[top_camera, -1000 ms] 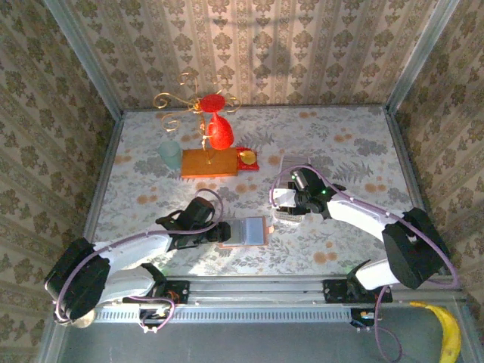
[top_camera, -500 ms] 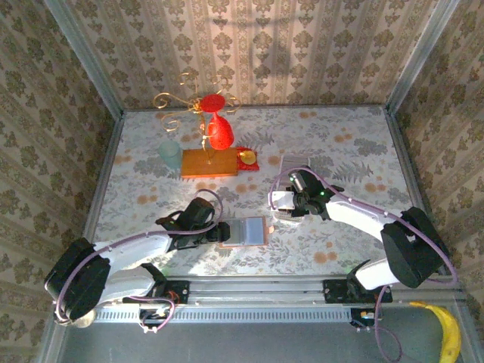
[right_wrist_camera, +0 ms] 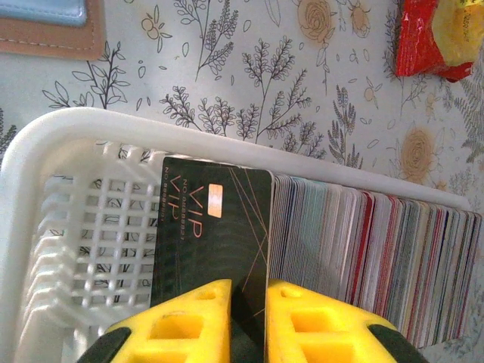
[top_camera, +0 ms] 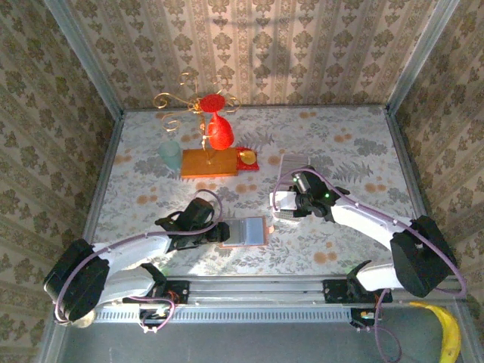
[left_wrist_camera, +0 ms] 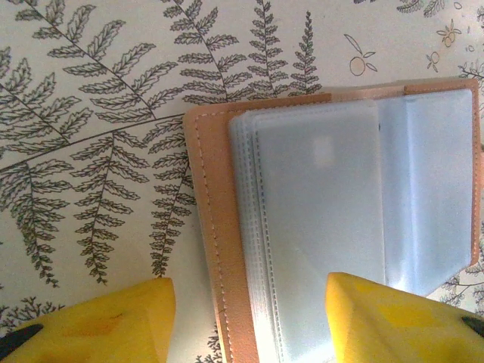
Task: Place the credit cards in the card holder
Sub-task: Pick up the credit card from the storage box, then insert the credit card into the card slot.
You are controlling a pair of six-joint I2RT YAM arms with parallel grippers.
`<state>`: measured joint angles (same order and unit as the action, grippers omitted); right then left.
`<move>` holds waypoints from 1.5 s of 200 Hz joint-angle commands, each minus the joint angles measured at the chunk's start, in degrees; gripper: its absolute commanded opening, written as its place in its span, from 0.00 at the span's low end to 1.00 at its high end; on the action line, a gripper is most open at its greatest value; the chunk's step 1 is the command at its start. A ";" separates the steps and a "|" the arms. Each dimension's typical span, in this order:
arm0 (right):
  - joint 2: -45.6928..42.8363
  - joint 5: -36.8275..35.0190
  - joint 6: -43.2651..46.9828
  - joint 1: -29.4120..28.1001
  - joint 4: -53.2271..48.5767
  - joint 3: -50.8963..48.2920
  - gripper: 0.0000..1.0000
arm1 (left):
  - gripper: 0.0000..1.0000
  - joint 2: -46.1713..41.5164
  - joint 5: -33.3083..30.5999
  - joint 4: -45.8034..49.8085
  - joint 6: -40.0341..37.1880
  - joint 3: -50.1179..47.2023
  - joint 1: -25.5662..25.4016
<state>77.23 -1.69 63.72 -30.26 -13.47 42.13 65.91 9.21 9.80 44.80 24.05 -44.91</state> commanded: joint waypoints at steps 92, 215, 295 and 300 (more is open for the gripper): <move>-10.58 7.06 -9.49 -2.53 -14.26 1.70 0.00 | 0.64 -0.72 -0.42 0.99 0.51 -0.07 -0.25; -20.76 11.70 -108.04 -4.52 -5.77 -2.12 0.00 | 0.75 3.63 -1.99 5.52 -2.05 6.01 -1.58; -15.62 7.64 -129.53 -13.07 11.56 -13.10 0.00 | 0.65 10.73 -2.87 5.28 -2.86 9.90 -2.45; -14.79 7.99 -129.64 -13.43 12.28 -13.04 0.00 | 0.65 11.09 -2.88 5.51 -2.95 10.15 -2.44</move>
<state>60.10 8.40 -60.31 -42.13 -7.53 28.99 75.16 7.22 14.13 43.44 32.40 -46.81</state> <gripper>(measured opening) 0.063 0.665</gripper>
